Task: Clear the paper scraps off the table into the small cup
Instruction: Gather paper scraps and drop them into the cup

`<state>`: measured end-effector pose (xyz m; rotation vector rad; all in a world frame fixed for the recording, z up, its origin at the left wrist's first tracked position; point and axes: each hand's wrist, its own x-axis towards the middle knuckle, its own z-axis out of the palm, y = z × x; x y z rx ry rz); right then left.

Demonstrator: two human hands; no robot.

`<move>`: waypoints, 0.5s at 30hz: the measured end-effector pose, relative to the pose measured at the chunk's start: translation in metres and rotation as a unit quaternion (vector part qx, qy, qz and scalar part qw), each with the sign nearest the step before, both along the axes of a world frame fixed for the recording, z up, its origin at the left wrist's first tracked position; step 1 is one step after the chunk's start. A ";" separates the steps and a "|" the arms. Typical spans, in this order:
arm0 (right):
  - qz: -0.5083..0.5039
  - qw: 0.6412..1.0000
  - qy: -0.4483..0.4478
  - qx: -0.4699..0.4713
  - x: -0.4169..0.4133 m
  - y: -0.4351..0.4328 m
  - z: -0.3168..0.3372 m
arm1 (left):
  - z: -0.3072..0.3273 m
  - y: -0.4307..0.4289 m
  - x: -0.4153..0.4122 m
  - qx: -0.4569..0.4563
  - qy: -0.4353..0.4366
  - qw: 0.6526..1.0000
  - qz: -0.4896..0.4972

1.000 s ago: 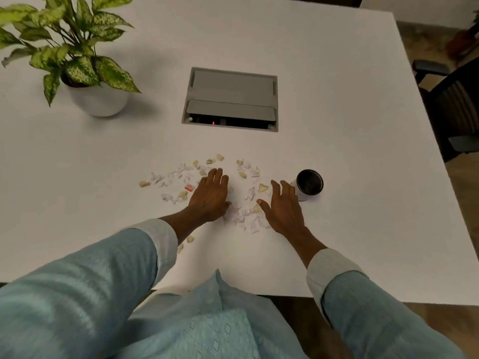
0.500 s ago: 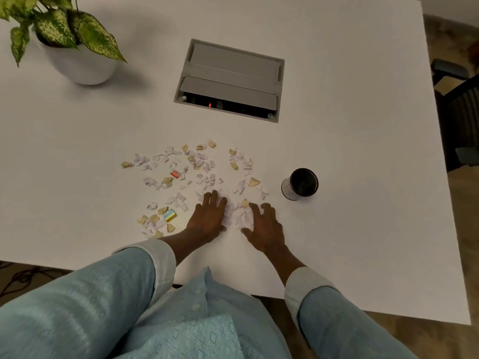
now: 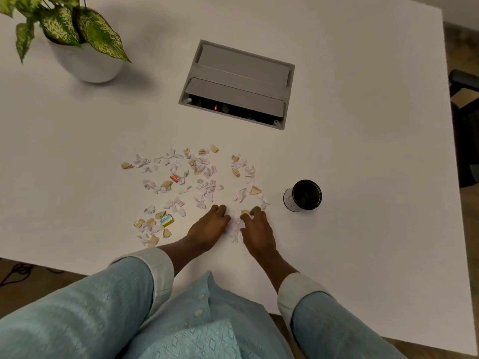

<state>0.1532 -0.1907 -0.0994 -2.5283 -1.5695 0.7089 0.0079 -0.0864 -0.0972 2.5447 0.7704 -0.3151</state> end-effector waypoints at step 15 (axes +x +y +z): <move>-0.194 0.955 0.056 0.215 0.038 0.004 0.036 | 0.037 0.026 0.066 -0.052 -0.200 0.966 0.159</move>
